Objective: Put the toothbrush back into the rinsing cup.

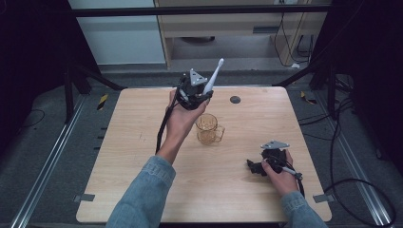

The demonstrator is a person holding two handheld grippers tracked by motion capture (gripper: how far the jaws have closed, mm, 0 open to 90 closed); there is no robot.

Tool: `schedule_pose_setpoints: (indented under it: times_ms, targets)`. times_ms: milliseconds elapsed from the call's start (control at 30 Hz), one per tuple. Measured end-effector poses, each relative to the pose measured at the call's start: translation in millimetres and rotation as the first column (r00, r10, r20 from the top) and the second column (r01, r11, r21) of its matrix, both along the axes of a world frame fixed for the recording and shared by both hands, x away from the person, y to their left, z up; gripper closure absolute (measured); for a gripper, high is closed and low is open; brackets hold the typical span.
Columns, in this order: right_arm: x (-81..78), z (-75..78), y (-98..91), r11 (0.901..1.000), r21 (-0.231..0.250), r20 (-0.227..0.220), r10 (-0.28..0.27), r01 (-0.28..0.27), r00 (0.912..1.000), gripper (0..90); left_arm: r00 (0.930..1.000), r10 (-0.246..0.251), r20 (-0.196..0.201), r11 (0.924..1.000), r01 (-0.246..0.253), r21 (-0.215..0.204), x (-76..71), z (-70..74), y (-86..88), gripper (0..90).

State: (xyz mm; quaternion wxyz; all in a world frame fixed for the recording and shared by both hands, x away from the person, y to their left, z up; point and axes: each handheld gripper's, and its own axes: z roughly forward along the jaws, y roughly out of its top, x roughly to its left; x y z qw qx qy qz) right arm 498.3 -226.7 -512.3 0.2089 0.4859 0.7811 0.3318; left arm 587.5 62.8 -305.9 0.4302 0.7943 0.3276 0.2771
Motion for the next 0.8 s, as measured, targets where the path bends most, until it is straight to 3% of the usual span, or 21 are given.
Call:
schedule_pose_setpoints:
  times_ms: [800]
  targets:
    - [-0.1, 0.0, 0.1, 1.0, 0.001, -0.001, -0.001, 0.001, 1.0, 0.3, 0.9985, -0.034, 0.042, 0.9979, 0.037, -0.054, 8.0, -14.1, -17.5, 66.8]
